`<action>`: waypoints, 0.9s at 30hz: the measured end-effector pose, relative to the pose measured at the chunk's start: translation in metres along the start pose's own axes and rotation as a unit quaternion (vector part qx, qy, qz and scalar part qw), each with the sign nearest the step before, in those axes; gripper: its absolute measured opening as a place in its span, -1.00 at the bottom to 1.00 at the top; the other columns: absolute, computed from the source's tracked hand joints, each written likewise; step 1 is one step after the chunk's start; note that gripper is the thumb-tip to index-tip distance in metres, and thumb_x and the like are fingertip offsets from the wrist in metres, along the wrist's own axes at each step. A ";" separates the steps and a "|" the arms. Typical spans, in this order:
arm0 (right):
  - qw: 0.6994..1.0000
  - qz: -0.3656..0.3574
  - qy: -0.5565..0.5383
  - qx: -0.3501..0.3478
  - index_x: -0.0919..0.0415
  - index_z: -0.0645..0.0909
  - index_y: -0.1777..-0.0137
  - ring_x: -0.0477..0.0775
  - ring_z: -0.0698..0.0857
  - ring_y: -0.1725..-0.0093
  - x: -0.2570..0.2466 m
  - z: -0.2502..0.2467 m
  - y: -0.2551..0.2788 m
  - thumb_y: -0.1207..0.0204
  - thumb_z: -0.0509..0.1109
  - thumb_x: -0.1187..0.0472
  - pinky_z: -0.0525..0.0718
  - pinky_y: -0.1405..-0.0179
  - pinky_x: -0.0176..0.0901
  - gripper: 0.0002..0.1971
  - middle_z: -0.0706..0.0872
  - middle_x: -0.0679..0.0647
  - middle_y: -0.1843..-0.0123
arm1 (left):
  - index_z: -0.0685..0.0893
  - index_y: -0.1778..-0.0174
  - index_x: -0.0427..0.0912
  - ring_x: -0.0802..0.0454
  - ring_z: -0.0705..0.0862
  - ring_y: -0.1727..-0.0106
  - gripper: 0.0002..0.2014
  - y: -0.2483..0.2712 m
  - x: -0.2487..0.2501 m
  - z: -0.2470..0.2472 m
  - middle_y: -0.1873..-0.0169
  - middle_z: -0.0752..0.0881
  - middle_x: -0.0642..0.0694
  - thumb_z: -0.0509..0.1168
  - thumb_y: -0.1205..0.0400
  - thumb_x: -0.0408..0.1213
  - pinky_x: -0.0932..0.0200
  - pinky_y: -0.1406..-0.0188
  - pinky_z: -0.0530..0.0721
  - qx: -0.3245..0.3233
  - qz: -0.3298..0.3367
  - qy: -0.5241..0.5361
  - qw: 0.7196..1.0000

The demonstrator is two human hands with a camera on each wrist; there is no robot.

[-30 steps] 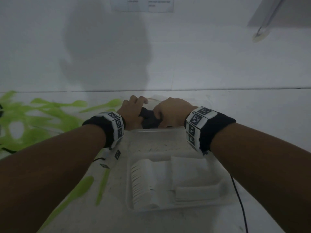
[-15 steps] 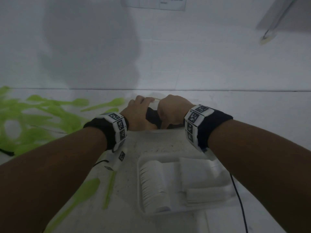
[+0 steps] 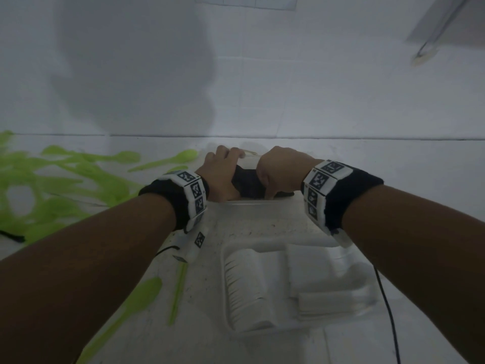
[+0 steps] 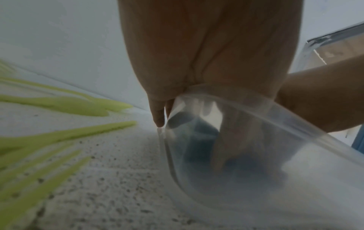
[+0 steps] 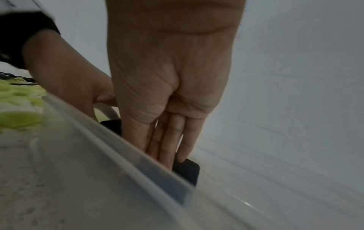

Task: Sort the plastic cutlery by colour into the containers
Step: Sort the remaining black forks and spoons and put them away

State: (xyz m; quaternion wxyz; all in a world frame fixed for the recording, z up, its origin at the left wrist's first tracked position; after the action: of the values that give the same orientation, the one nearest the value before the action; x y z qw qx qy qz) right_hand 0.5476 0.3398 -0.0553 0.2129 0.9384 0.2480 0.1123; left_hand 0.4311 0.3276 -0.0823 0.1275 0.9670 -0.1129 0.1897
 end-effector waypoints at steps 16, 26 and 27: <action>0.997 -0.020 -0.057 0.051 0.17 0.73 -0.06 0.14 0.70 0.03 -0.006 -0.019 0.012 -0.55 0.48 -0.28 0.64 0.08 -0.06 -0.52 0.75 0.08 0.02 | 0.20 -0.75 0.00 -0.11 0.40 -0.62 -0.05 0.017 -0.011 -0.039 -0.63 0.40 -0.14 0.56 -0.53 0.11 -0.08 -0.55 0.44 0.040 -0.021 0.128 0.991; 0.890 -0.080 -0.368 0.259 0.02 0.58 0.02 0.02 0.70 0.05 -0.082 -0.091 0.015 -0.62 0.39 -0.20 0.58 0.17 -0.10 -0.71 0.73 -0.05 0.11 | 0.73 0.01 -0.03 0.05 0.76 0.12 -0.77 0.145 -0.097 -0.131 0.24 0.81 0.04 0.39 -0.67 0.06 0.09 0.14 0.61 0.207 -0.162 0.057 0.963; 0.884 -0.099 -0.382 0.252 0.01 0.58 -0.01 0.02 0.71 0.02 -0.101 -0.097 0.014 -0.61 0.40 -0.23 0.55 0.20 -0.12 -0.69 0.74 -0.04 0.06 | 0.70 -0.15 -0.01 -0.01 0.76 -0.05 -0.70 0.160 -0.109 -0.133 0.05 0.81 0.01 0.39 -0.66 0.10 0.08 0.04 0.62 0.192 -0.188 0.054 0.962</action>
State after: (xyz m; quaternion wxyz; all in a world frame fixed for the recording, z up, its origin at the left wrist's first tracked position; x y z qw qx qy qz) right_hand 0.4365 0.3104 0.0258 0.0576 0.9014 0.2589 -0.3423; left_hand 0.2452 0.2340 0.0258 -0.0217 0.9653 0.1170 0.2325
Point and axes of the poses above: each hand's wrist, its own y-axis away from the middle knuckle, its own z-axis out of the palm, x = y × z, the point moved 8 cm from there along -y, towards the middle knuckle
